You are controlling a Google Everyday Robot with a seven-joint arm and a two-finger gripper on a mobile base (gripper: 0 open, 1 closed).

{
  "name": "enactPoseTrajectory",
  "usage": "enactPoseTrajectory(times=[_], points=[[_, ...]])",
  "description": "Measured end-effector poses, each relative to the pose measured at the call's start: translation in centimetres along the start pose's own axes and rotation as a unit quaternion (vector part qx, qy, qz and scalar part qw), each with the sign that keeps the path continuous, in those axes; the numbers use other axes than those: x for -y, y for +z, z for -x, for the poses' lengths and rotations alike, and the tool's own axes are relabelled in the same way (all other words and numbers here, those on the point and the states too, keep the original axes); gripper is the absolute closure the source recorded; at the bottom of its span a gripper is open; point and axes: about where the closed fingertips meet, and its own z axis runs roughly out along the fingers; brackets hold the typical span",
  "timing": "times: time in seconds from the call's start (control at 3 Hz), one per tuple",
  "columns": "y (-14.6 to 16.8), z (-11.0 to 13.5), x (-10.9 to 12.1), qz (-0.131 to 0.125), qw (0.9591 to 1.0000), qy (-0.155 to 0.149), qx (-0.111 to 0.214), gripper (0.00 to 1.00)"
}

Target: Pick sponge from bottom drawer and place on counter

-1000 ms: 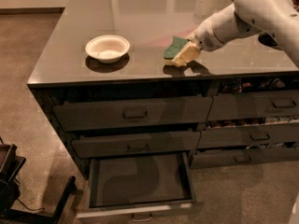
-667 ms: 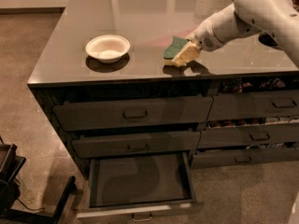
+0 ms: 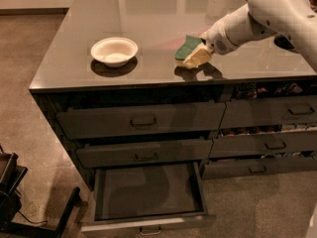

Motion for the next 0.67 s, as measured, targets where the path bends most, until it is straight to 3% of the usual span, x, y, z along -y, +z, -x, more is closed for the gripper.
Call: enactPoseTrajectory(times=[0.33, 0.67], points=[[0.01, 0.00, -0.01, 0.000, 1.0000, 0.000, 0.000, 0.00], [0.02, 0.00, -0.01, 0.000, 1.0000, 0.000, 0.000, 0.00]])
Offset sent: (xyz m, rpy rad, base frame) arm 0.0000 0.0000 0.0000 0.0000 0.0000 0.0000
